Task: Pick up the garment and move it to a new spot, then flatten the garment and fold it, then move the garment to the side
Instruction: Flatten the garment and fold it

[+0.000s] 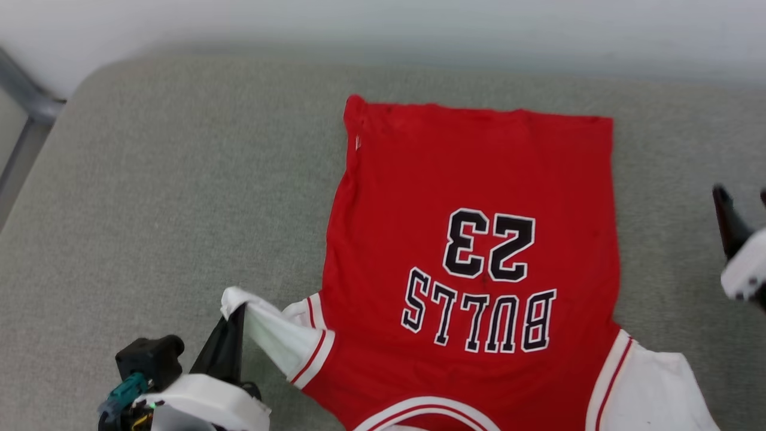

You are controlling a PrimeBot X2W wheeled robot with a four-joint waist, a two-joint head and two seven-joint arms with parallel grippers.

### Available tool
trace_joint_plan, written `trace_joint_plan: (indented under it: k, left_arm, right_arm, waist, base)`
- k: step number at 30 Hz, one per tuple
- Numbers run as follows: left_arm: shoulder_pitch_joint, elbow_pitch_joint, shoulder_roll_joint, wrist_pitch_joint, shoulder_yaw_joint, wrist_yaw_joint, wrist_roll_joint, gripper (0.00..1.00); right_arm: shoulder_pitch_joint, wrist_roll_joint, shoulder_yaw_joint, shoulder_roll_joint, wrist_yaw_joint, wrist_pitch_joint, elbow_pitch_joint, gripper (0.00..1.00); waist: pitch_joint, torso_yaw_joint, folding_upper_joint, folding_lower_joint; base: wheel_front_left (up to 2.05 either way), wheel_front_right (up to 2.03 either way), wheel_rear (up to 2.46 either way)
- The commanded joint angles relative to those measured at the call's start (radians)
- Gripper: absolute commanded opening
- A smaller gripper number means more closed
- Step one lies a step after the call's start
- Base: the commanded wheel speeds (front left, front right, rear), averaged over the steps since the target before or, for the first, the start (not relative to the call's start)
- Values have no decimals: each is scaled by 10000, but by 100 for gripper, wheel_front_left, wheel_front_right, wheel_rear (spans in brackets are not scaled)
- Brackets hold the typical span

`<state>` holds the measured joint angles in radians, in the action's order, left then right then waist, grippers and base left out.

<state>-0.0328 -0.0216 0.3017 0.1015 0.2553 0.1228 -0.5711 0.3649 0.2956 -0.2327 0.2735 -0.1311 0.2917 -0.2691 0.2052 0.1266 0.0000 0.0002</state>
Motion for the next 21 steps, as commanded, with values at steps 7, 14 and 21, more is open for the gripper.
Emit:
trace_joint_plan:
  k: [7, 14, 21]
  left_arm:
    - [1003, -64, -350, 318, 325, -252, 174, 0]
    - [1738, 180, -658, 649, 638, -590, 218, 0]
    - [2104, 341, -802, 915, 767, -825, 156, 0]
  right_arm:
    - [3217, 22, 783, 502, 7, 1559, -1880, 100]
    - [5488, -239, 1322, 807, 7, 3104, -3623, 100]
    - [6429, -499, 1899, 949, 7, 4220, -4928, 100]
  waist:
    - [1816, 812, 0, -2]
    - [2584, 1398, 0, -2]
    - [3128, 1744, 0, -2]
  base:
    - [0, 0, 0]
    - [0, 0, 0]
    - [0, 0, 0]
